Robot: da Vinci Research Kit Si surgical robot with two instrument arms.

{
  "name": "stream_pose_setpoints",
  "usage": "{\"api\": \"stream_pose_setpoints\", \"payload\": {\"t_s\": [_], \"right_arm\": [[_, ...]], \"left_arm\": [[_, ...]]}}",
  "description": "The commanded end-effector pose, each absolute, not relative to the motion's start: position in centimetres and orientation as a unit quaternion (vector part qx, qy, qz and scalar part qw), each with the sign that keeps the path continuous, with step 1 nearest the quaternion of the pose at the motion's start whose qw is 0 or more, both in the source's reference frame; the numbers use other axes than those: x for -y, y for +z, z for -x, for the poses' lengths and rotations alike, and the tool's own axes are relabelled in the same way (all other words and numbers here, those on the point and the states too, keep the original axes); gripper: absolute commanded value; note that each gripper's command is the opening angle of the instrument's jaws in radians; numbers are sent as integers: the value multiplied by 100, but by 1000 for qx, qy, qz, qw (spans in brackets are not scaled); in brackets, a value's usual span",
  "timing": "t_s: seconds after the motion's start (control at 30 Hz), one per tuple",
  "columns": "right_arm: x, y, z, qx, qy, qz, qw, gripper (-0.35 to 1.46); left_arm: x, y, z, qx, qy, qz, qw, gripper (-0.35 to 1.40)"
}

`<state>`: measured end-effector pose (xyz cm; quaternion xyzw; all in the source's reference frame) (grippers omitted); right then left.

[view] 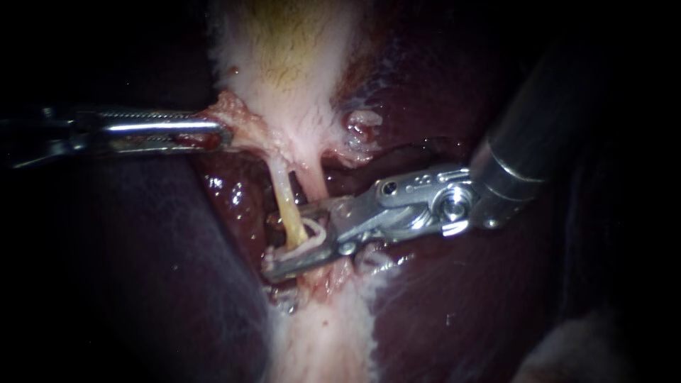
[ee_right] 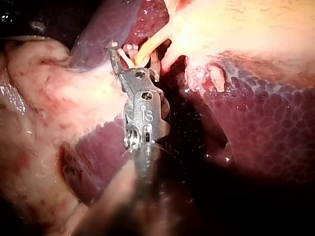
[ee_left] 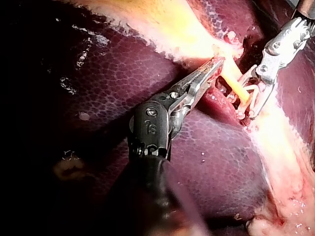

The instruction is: Clipping second clip left tube

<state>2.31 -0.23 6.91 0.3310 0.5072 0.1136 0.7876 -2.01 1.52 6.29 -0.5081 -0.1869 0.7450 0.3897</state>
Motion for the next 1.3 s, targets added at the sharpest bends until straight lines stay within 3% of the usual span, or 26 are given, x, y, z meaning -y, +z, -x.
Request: {"api": "stream_pose_setpoints", "payload": {"t_s": [0.03,0.43,1.0,1.3], "right_arm": [[24,690,-232,-511,115,-332,785,50],[34,675,-233,-534,130,-356,756,50],[67,628,-243,-549,60,-407,728,46],[60,634,-236,-546,67,-397,735,28]], "left_arm": [[-152,629,201,187,745,508,390,-35],[-152,630,201,187,745,508,390,-35],[-152,630,200,187,745,508,390,-35],[-153,631,200,187,745,508,389,-35]]}}
